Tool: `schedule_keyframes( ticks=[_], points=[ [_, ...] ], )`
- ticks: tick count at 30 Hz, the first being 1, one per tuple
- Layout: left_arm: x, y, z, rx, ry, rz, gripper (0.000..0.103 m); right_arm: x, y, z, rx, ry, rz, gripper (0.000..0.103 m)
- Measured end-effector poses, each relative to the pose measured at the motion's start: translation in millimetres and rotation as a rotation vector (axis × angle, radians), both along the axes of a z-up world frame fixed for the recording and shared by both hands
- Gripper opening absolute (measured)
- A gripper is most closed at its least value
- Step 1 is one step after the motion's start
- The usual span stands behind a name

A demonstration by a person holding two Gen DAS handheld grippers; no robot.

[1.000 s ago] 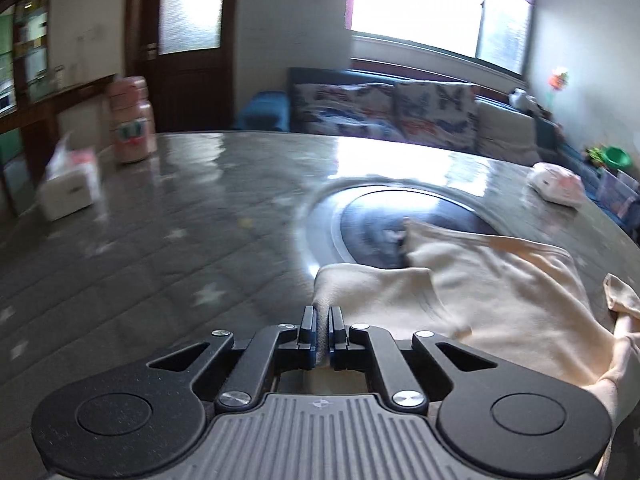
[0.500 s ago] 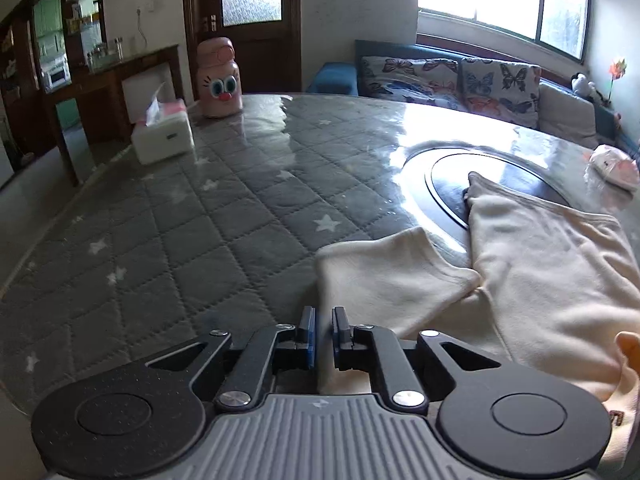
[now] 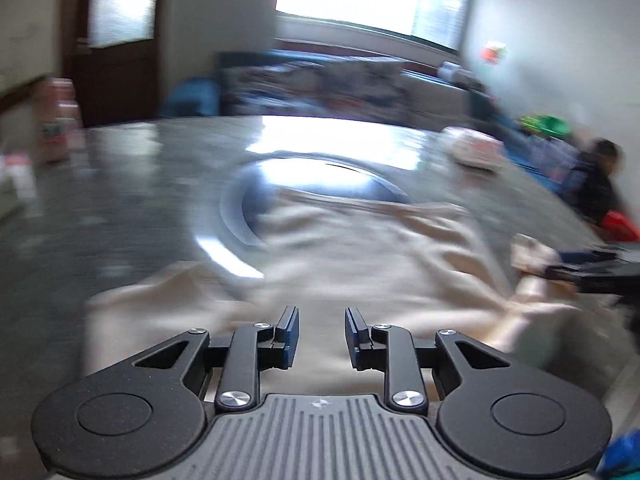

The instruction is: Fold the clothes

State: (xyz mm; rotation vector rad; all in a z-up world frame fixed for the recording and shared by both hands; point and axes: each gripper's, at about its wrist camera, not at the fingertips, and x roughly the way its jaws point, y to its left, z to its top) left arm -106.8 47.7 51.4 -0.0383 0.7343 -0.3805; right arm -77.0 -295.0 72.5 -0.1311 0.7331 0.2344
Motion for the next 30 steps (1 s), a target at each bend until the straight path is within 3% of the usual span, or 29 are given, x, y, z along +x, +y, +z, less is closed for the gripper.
schedule_keyframes(
  ticks=[2, 4, 11, 14, 16, 18, 20, 26, 30],
  points=[
    [1.7, -17.4, -2.2, -0.033, 0.016, -0.079, 0.032, -2.3, 2.8, -0.1, -0.006, -0.005, 0.012, 0.053],
    [0.6, -29.0, -4.9, -0.052, 0.032, -0.127, 0.05, -4.6, 4.8, 1.1, -0.017, -0.02, 0.02, 0.053],
    [-9.3, -53.2, -15.3, -0.059, 0.079, -0.248, 0.052, -4.3, 14.6, -5.8, -0.07, -0.022, 0.047, 0.051],
    [-15.0, -55.4, -16.5, -0.054, 0.082, -0.283, 0.043, -5.2, 12.5, -5.0, -0.076, -0.029, 0.033, 0.031],
    [-18.4, -56.7, -16.4, -0.067, 0.091, -0.314, 0.02, -5.6, 9.9, -3.2, -0.078, -0.033, 0.018, 0.016],
    [-22.2, -59.7, -15.4, -0.084, 0.095, -0.351, 0.013, -7.9, 7.5, 0.0, -0.093, -0.051, 0.005, 0.004],
    [-27.7, -63.7, -12.8, -0.105, 0.09, -0.401, 0.006, -12.1, 3.7, 5.9, -0.122, -0.088, -0.015, 0.004],
    [-45.0, -85.3, -11.2, -0.164, 0.105, -0.56, 0.006, -17.9, -23.4, 22.2, -0.153, -0.147, -0.154, 0.002],
    [-49.1, -90.7, -9.2, -0.147, 0.095, -0.572, 0.007, -17.6, -44.9, 29.6, -0.163, -0.138, -0.268, 0.003]
  ],
)
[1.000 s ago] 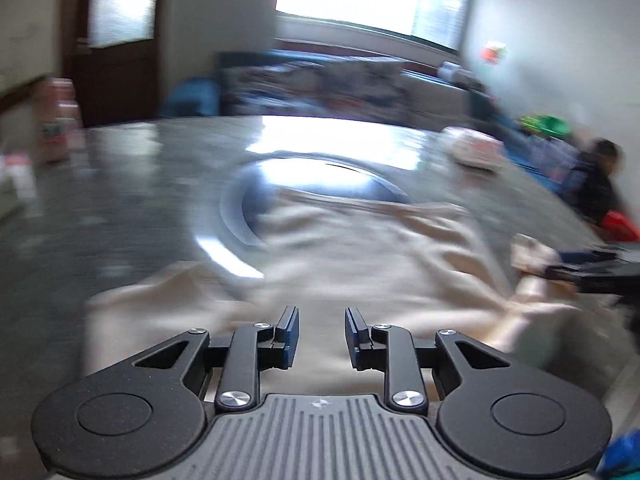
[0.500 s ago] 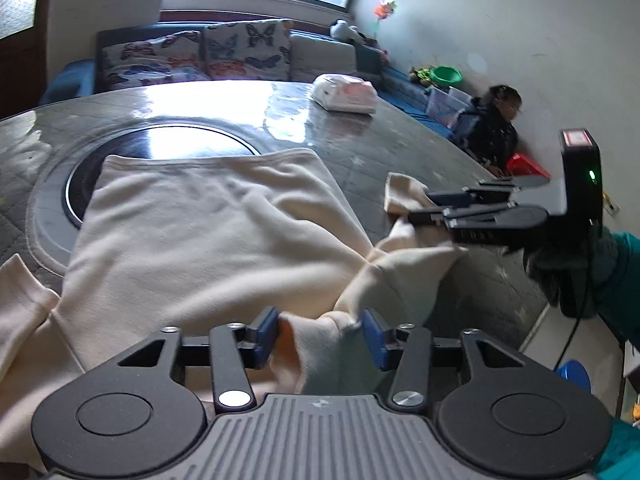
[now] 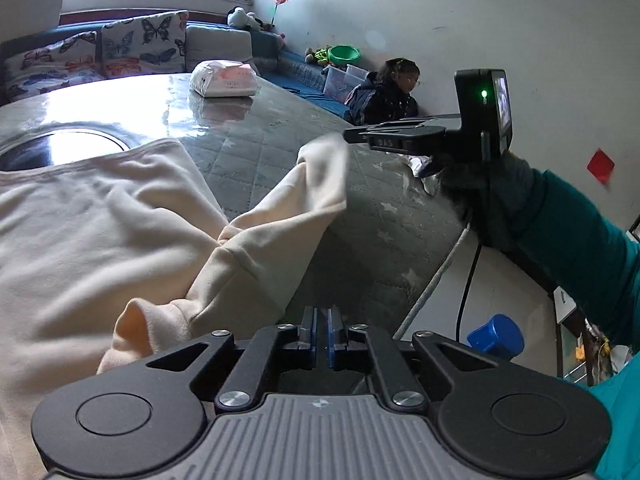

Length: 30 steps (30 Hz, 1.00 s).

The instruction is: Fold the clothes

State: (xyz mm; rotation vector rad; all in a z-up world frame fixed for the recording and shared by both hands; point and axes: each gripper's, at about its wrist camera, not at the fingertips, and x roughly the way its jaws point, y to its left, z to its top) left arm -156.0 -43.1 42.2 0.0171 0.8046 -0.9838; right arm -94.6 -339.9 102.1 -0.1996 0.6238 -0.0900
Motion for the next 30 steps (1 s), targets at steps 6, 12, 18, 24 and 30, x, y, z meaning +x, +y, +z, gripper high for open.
schedule_keyframes(
  ticks=[6, 12, 18, 24, 30],
  points=[
    [29.0, 28.1, 26.0, 0.009, -0.105, 0.182, 0.022, 7.8, 3.1, 9.0, 0.156, 0.024, 0.104, 0.008],
    [92.0, 59.5, 24.7, 0.144, -0.17, 0.47, 0.026, 45.2, 26.6, -2.8, 0.324, 0.12, 0.227, 0.008],
    [146.7, 78.9, 6.8, 0.262, -0.187, 0.62, 0.045, 86.3, 56.4, -26.1, 0.399, 0.224, 0.28, 0.008],
    [181.0, 83.8, -10.6, 0.312, -0.154, 0.653, 0.047, 109.4, 72.2, -37.7, 0.434, 0.246, 0.299, 0.015],
    [194.4, 81.8, -21.5, 0.324, -0.14, 0.654, 0.052, 102.8, 107.3, -27.3, 0.369, 0.208, 0.42, 0.016]
  ],
)
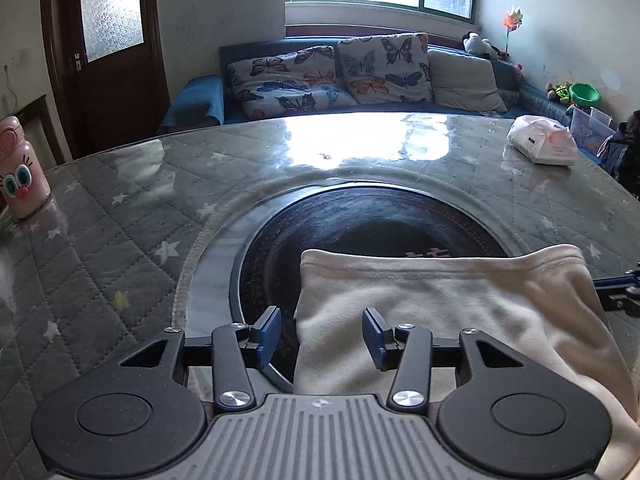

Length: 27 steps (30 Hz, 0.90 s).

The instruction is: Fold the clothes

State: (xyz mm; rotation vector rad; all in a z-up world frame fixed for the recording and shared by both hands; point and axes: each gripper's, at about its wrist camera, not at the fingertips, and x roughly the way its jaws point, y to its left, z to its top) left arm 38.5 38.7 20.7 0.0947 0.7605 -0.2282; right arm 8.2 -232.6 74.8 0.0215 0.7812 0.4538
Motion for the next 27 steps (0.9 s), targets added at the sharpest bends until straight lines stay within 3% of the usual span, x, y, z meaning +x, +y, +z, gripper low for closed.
schedule_keyframes(
  ticks=[3, 6, 9, 15, 21, 25, 27],
  points=[
    [2.4, -0.3, -2.3, 0.005, -0.002, 0.001, 0.056, -10.4, 22.3, 4.7, -0.06, -0.057, 0.065, 0.022],
    [5.8, 0.7, -3.3, 0.001, 0.0, 0.006, 0.058, -19.7, 41.9, 4.4, -0.111, -0.094, 0.134, 0.039],
    [9.1, 0.0, -4.5, 0.005, -0.001, 0.004, 0.06, -23.0, 52.3, -1.7, -0.139, -0.099, 0.162, 0.039],
    [15.9, -2.3, -8.6, 0.013, 0.002, -0.011, 0.062, -18.1, 51.1, 3.1, -0.087, -0.07, 0.169, 0.038],
    [25.5, -2.6, -10.7, -0.008, 0.011, -0.022, 0.062, 4.5, 38.5, -0.5, 0.02, 0.033, 0.143, 0.033],
    [31.6, -4.0, -13.1, -0.015, 0.01, -0.038, 0.059, 12.2, 26.2, -5.8, 0.094, 0.094, 0.11, 0.018],
    [33.7, -4.0, -13.3, -0.035, 0.009, -0.048, 0.047, 11.4, 25.2, -4.9, 0.095, 0.093, 0.105, 0.013]
  ],
)
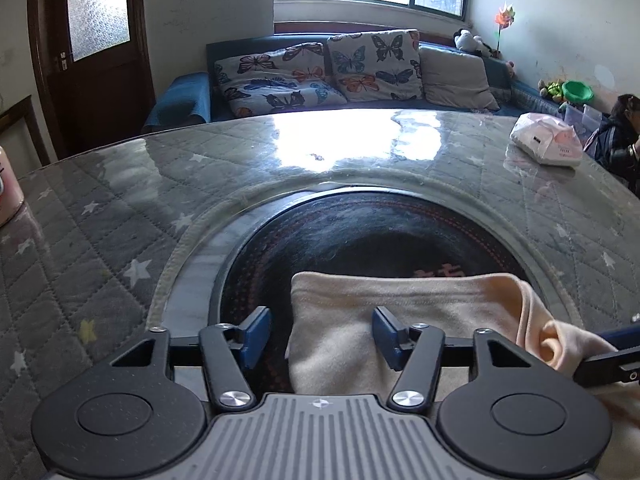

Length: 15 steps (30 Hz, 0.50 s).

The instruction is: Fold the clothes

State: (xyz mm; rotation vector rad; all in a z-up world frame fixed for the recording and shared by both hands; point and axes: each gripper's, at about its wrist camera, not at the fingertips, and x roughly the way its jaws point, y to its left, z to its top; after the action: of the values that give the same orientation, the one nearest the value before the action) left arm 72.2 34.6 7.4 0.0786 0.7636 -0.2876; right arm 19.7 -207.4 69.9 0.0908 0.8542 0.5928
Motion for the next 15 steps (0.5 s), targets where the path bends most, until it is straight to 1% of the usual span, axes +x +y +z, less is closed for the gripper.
schedule_keyframes(
  ticks=[1, 2, 4, 6, 9, 11, 15],
  points=[
    [0.6, -0.6, 0.4, -0.007, -0.001, -0.007, 0.037, -0.5, 0.0, 2.1, -0.004, -0.007, -0.003, 0.009],
    [0.5, -2.0, 0.9, -0.003, -0.007, -0.013, 0.034, -1.1, 0.0, 4.5, -0.009, -0.016, -0.006, 0.009],
    [-0.8, -4.5, 1.9, 0.011, -0.025, -0.023, 0.012, -2.6, -1.1, 11.1, -0.027, -0.05, -0.017, 0.008],
    [-2.6, -3.1, 3.8, 0.012, -0.039, -0.016, 0.006, -1.6, -4.4, 18.0, -0.045, -0.081, -0.037, 0.007],
    [-4.0, 5.5, 10.7, 0.009, -0.071, 0.035, 0.005, 1.3, -7.0, 28.8, -0.094, -0.143, -0.072, 0.007],
    [-3.6, 14.5, 18.0, -0.009, -0.093, 0.076, 0.005, 6.4, -8.5, 34.8, -0.108, -0.169, -0.094, 0.007],
    [0.2, 31.9, 30.6, -0.01, -0.147, 0.159, 0.004, 29.6, -1.8, 42.6, -0.175, -0.24, -0.112, 0.006]
  ],
)
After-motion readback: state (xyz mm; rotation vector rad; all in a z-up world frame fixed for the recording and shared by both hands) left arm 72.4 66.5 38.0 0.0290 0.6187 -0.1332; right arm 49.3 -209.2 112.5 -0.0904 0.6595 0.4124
